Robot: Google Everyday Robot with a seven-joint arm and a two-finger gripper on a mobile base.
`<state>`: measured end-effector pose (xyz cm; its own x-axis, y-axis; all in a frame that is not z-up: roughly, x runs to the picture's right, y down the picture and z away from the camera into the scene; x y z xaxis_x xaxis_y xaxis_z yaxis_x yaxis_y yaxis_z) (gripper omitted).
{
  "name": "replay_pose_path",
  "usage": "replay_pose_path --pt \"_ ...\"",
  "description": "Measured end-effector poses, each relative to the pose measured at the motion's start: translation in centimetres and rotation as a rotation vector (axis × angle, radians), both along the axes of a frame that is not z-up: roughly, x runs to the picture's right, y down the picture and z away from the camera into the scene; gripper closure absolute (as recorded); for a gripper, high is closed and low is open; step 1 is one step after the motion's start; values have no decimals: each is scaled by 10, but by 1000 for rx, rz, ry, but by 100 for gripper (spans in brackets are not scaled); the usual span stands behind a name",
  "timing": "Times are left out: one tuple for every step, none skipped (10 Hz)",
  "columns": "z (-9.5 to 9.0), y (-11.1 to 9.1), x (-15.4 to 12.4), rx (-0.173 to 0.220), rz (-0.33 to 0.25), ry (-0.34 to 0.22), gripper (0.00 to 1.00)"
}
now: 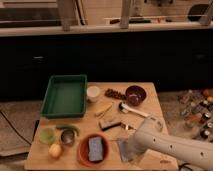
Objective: Wipe tray with towel
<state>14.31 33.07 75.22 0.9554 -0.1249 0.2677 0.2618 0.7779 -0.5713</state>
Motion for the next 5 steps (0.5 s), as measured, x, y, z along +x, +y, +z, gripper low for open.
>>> replay_pose_path --pt "5 3 1 -11 6 -2 59" --pt "12 2 2 -15 14 -2 68" --pt "12 1 1 -12 10 -6 77" --pt "9 3 3 -18 6 -4 88" --pt "7 3 5 -19 1 -1 96"
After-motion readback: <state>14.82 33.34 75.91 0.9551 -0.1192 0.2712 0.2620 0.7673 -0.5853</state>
